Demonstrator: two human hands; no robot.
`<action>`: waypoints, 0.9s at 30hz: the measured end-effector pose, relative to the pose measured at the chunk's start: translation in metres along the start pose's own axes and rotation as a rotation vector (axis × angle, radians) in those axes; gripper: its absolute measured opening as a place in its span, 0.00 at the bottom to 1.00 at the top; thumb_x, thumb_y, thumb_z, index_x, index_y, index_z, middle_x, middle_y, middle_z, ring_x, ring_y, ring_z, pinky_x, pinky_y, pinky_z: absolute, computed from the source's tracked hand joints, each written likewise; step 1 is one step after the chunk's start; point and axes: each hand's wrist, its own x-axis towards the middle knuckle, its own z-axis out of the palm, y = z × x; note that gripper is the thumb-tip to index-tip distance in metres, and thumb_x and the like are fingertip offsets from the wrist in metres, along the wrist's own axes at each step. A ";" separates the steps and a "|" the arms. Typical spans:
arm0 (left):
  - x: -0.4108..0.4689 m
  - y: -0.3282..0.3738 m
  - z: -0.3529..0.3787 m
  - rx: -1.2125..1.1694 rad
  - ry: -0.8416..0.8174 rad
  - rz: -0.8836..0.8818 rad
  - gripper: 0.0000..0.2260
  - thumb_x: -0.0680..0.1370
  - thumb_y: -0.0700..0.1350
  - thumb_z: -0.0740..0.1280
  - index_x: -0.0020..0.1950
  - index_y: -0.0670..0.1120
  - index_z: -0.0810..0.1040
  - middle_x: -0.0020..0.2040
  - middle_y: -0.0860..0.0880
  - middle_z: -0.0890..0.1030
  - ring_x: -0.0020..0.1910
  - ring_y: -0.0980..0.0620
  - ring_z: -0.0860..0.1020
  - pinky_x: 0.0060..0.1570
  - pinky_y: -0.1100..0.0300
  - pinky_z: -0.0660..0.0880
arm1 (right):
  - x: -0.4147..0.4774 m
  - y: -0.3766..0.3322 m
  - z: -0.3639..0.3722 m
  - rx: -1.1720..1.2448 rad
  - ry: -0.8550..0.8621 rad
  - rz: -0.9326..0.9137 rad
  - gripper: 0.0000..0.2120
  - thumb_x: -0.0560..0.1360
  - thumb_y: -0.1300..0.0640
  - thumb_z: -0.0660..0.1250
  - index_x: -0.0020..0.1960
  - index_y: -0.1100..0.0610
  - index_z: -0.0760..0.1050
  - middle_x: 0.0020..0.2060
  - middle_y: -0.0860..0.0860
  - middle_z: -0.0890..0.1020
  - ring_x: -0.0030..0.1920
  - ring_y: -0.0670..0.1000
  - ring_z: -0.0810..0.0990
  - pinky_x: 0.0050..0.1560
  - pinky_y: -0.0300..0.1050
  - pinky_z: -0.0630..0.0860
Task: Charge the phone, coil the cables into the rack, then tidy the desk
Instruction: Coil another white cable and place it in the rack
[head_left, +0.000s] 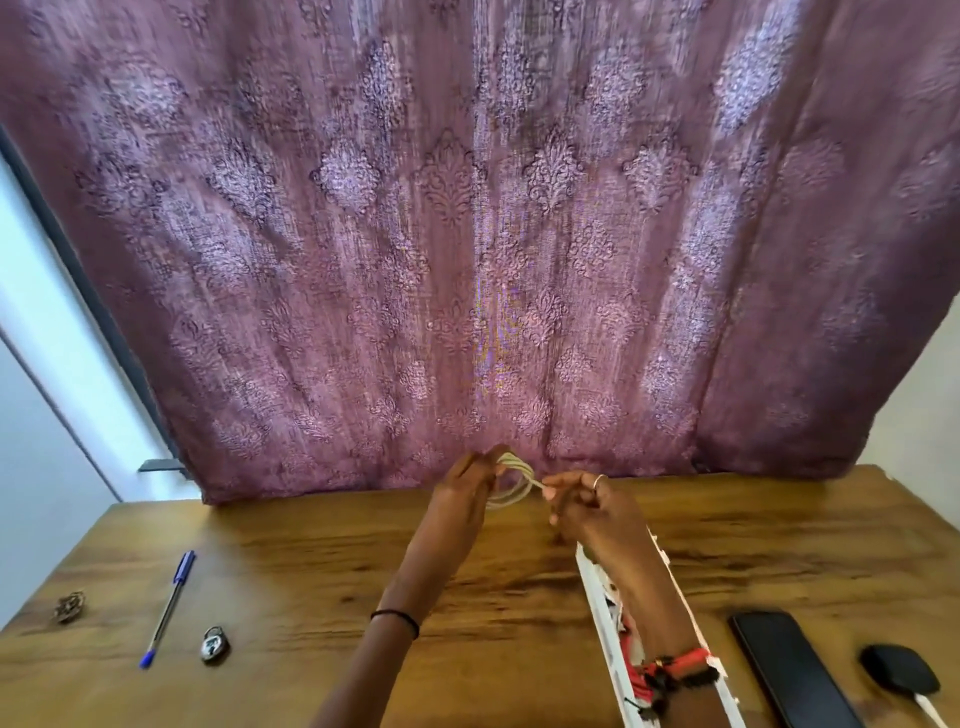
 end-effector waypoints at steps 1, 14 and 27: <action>0.000 0.001 0.002 -0.035 0.034 -0.037 0.15 0.78 0.38 0.56 0.61 0.41 0.76 0.44 0.54 0.74 0.41 0.64 0.73 0.42 0.75 0.67 | 0.002 0.001 0.000 -0.011 0.032 -0.022 0.06 0.74 0.67 0.66 0.43 0.58 0.79 0.28 0.49 0.79 0.26 0.43 0.74 0.25 0.32 0.69; -0.015 0.030 0.039 -0.903 0.489 -0.663 0.08 0.79 0.37 0.61 0.50 0.42 0.81 0.43 0.45 0.82 0.44 0.48 0.77 0.38 0.58 0.76 | 0.008 0.021 0.048 -0.514 0.394 -0.219 0.17 0.74 0.52 0.61 0.52 0.64 0.80 0.51 0.63 0.79 0.50 0.63 0.79 0.54 0.51 0.74; -0.037 0.031 0.010 -1.182 0.230 -0.723 0.11 0.80 0.38 0.58 0.56 0.37 0.77 0.49 0.39 0.80 0.42 0.50 0.81 0.41 0.58 0.80 | -0.002 0.020 0.059 -0.527 0.280 -0.078 0.14 0.76 0.54 0.64 0.53 0.64 0.78 0.48 0.60 0.82 0.51 0.60 0.79 0.47 0.48 0.72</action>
